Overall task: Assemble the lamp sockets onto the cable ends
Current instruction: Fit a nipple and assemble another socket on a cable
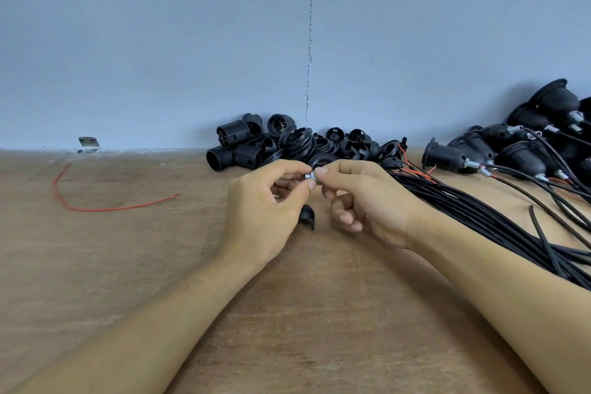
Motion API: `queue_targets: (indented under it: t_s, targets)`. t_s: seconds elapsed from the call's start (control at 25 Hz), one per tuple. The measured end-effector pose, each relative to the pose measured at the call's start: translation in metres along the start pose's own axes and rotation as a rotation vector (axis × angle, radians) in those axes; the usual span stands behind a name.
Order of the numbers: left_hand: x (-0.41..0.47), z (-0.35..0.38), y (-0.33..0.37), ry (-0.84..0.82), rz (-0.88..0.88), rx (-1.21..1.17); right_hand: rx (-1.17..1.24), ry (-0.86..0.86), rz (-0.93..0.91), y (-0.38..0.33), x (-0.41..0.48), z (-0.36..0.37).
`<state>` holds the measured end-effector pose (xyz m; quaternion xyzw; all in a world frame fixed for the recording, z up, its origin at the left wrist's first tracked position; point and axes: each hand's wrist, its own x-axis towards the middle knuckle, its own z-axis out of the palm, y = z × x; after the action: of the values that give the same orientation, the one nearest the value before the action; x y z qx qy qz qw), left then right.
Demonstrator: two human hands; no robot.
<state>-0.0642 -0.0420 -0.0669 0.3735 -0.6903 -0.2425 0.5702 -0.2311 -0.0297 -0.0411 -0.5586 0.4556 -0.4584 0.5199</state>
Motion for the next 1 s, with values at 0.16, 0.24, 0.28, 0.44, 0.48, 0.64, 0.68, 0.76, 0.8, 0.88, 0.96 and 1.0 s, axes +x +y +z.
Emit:
queue_targets:
  t_s: [0.16, 0.24, 0.28, 0.44, 0.48, 0.64, 0.68, 0.76, 0.8, 0.88, 0.96, 1.0]
  targets:
    - [-0.002, 0.001, 0.001, 0.002, 0.006, 0.012, -0.044, 0.039, 0.026, 0.003, 0.002, 0.002]
    - [-0.001, 0.000, 0.000, 0.001, 0.002, 0.007, -0.023, -0.003, 0.014, 0.003, 0.002, 0.000]
    - [-0.001, 0.000, 0.000, 0.000, -0.001, 0.008, -0.014, -0.027, 0.003, 0.003, 0.001, -0.001]
    - [-0.001, 0.000, -0.001, -0.003, -0.013, 0.009, 0.043, -0.055, -0.001, 0.003, 0.002, -0.008]
    - [0.000, 0.001, -0.001, -0.001, -0.018, 0.002, 0.052, -0.058, 0.002, 0.002, 0.002, -0.008]
    - [0.000, 0.001, -0.002, 0.002, -0.020, -0.006, 0.048, -0.061, 0.013, 0.002, 0.003, -0.009]
    - [0.000, 0.002, -0.003, 0.002, -0.016, -0.006, 0.042, -0.059, 0.018, 0.003, 0.003, -0.009]
    - [-0.001, 0.002, -0.003, 0.005, 0.000, 0.003, 0.029, -0.055, 0.027, 0.003, 0.003, -0.009]
    - [-0.001, 0.002, -0.002, 0.005, 0.012, 0.014, 0.025, -0.054, 0.029, 0.003, 0.004, -0.008]
    - [-0.001, 0.002, -0.002, -0.007, 0.013, 0.024, 0.028, -0.047, 0.027, 0.003, 0.003, -0.008]
    - [0.000, 0.000, -0.001, -0.056, -0.034, 0.086, 0.035, -0.018, 0.020, 0.003, 0.003, -0.009]
    - [0.000, -0.002, -0.001, -0.096, -0.070, 0.167, 0.037, 0.005, 0.014, 0.003, 0.003, -0.009]
